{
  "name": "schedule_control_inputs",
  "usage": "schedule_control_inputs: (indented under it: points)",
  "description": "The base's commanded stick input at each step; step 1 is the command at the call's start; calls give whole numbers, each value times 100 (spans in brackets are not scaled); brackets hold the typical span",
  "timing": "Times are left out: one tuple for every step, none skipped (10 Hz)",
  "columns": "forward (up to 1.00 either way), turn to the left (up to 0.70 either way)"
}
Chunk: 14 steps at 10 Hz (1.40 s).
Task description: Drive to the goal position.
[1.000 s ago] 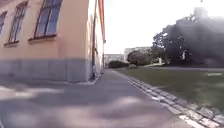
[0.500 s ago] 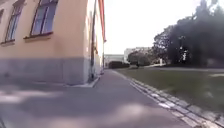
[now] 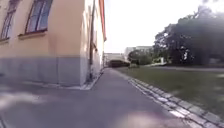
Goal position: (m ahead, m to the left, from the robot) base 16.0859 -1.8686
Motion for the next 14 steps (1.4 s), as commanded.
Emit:
schedule_control_inputs:
  points:
    - [70,0]
    - [70,0]
    - [70,0]
    - [70,0]
    - [70,0]
    - [70,0]
    - [70,0]
    - [70,0]
    - [70,0]
    - [70,0]
    - [70,0]
    - [70,0]
    - [70,0]
    - [70,0]
